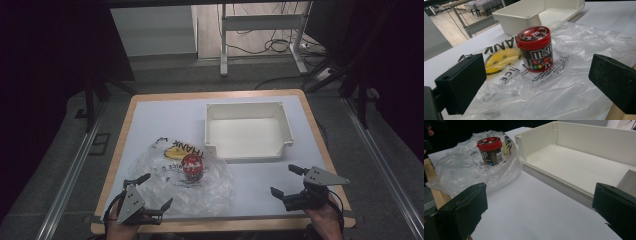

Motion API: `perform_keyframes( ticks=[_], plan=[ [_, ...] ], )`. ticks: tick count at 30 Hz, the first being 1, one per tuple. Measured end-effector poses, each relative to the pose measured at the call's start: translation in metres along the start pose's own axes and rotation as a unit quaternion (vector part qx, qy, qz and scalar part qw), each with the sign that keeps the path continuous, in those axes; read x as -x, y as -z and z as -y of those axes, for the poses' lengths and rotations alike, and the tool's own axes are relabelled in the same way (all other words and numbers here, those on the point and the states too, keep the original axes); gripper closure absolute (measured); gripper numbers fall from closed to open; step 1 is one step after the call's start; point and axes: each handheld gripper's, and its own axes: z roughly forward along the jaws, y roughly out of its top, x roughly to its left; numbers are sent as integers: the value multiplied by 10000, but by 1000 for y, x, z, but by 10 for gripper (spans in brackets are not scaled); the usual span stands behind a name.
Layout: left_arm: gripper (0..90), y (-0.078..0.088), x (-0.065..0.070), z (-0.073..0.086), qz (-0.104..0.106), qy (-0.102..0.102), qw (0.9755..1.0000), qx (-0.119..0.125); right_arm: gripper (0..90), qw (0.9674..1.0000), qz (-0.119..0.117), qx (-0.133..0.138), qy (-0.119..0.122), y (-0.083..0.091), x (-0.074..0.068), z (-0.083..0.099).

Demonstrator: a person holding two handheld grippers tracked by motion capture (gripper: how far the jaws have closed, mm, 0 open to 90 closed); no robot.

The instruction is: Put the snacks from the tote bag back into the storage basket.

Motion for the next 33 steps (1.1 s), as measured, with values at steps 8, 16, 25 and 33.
perform_keyframes(
  ticks=[8, 16, 25, 33],
  plan=[
    [13, 0, 0, 0, 2, -3, 10000, -14, 0, 9999, 2, -106, 126, -6, -2, -3],
    [13, -1, 0, 0, 3, -4, 10000, -22, 0, 9992, -55, -267, 302, -13, -6, -7],
    [13, -1, 0, 0, 0, -4, 10000, -13, 0, 9986, -194, -343, 359, -19, -9, -11],
    [13, -1, 0, 0, 0, 6, 10000, 5, 5, 9979, -393, -405, 314, -26, -9, -14]
  ],
)
